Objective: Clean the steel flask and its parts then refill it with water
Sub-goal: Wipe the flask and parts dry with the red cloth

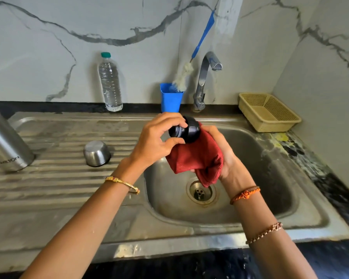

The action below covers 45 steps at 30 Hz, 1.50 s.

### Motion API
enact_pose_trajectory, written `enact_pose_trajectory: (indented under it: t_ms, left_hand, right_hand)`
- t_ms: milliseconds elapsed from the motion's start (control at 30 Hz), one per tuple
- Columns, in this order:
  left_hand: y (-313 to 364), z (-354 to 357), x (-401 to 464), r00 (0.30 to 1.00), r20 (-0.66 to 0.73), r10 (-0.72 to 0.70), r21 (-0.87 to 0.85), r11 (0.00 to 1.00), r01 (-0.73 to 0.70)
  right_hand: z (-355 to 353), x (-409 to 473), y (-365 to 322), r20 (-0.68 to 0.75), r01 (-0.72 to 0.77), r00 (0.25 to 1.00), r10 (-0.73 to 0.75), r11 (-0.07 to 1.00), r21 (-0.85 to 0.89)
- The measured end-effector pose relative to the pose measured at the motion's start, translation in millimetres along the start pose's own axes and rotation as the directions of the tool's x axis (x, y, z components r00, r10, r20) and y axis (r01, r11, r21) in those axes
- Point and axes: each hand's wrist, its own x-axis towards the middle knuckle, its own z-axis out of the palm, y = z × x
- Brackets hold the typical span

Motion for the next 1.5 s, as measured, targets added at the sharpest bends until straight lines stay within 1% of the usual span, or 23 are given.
enact_pose_trajectory:
  t_ms: [67, 133, 200, 233, 267, 300, 333, 367, 400, 433, 467, 500, 533, 567, 633, 700, 733, 933, 1033, 1100, 1267, 1333, 1500]
  left_hand:
    - [-12, -4, -4, 0.999, -0.012, 0.04, 0.121, 0.992, -0.038]
    - [-21, -12, -9, 0.999, -0.042, -0.022, 0.139, 0.99, 0.028]
    - [-21, -17, -13, 0.977, -0.082, -0.196, 0.04, 0.979, 0.2]
    - [-17, -19, -14, 0.938, -0.101, -0.332, -0.052, 0.943, 0.328]
    - [-14, -22, -14, 0.867, -0.113, -0.485, -0.186, 0.868, 0.461]
    - [-11, -26, -13, 0.765, -0.101, -0.636, -0.348, 0.743, 0.572]
    - [-7, -30, -12, 0.648, -0.057, -0.76, -0.503, 0.582, 0.638]
    - [-6, -38, -10, 0.553, -0.023, -0.833, -0.604, 0.452, 0.657]
    - [-6, -47, -9, 0.5, -0.019, -0.866, -0.644, 0.393, 0.657]
    - [-6, -58, -11, 0.482, -0.051, -0.875, -0.635, 0.401, 0.66]
    - [-7, -69, -13, 0.496, -0.108, -0.862, -0.581, 0.459, 0.672]
    - [-8, -79, -14, 0.53, -0.18, -0.828, -0.462, 0.547, 0.698]
    - [-10, -93, -18, 0.568, -0.244, -0.786, -0.283, 0.617, 0.734]
    - [-12, -105, -22, 0.602, -0.283, -0.747, -0.083, 0.644, 0.76]
    - [-17, -133, -33, 0.64, -0.304, -0.706, 0.225, 0.6, 0.768]
    - [-29, -156, -47, 0.639, -0.314, -0.702, 0.39, 0.518, 0.761]
    - [-36, -165, -55, 0.626, -0.328, -0.708, 0.428, 0.479, 0.766]
    - [-76, -190, -99, 0.498, -0.389, -0.775, 0.435, 0.322, 0.841]
    - [-85, -196, -113, 0.468, -0.449, -0.761, 0.441, 0.266, 0.857]
    - [-88, -198, -119, 0.447, -0.476, -0.758, 0.414, 0.255, 0.874]
    - [-91, -188, -116, 0.492, -0.41, -0.768, 0.382, 0.345, 0.857]
    - [-93, -184, -112, 0.496, -0.397, -0.772, 0.363, 0.364, 0.858]
    - [-99, -178, -102, 0.507, -0.358, -0.784, 0.44, 0.337, 0.832]
  right_hand:
    - [-8, 2, 8, -0.012, 0.061, 0.998, -0.061, 0.997, 0.036]
    - [-9, -1, 13, 0.021, 0.071, 0.997, -0.075, 0.985, 0.16]
    - [-8, -3, 14, 0.05, 0.117, 0.989, -0.136, 0.955, 0.272]
    - [-8, -1, 15, 0.038, 0.169, 0.981, -0.189, 0.941, 0.293]
    - [-4, -1, 14, 0.044, 0.206, 0.972, -0.231, 0.925, 0.319]
    - [-3, 3, 13, 0.045, 0.228, 0.965, -0.26, 0.909, 0.348]
    - [2, 5, 12, 0.044, 0.244, 0.959, -0.28, 0.894, 0.377]
    - [6, 9, 11, 0.03, 0.255, 0.957, -0.288, 0.885, 0.39]
    - [12, 11, 9, 0.021, 0.253, 0.958, -0.286, 0.877, 0.409]
    - [19, 15, 8, 0.018, 0.238, 0.963, -0.27, 0.877, 0.416]
    - [26, 18, 6, 0.015, 0.219, 0.969, -0.248, 0.88, 0.422]
    - [32, 22, 4, 0.004, 0.199, 0.975, -0.221, 0.887, 0.416]
    - [41, 27, 5, -0.008, 0.161, 0.985, -0.172, 0.899, 0.407]
    - [48, 33, 7, -0.039, 0.133, 0.991, -0.128, 0.906, 0.401]
    - [61, 41, 16, -0.127, 0.101, 0.991, -0.053, 0.908, 0.407]
    - [68, 49, 27, -0.213, 0.089, 0.977, 0.005, 0.899, 0.429]
    - [69, 52, 31, -0.234, 0.074, 0.972, 0.035, 0.896, 0.438]
    - [67, 71, 49, -0.323, 0.03, 0.937, 0.133, 0.891, 0.454]
    - [68, 75, 57, -0.323, 0.001, 0.935, 0.148, 0.908, 0.419]
    - [69, 77, 60, -0.333, -0.001, 0.931, 0.149, 0.914, 0.406]
    - [71, 82, 65, -0.352, 0.021, 0.926, 0.135, 0.913, 0.407]
    - [71, 84, 68, -0.349, 0.018, 0.928, 0.128, 0.923, 0.386]
    - [68, 81, 65, -0.321, -0.008, 0.937, 0.138, 0.927, 0.374]
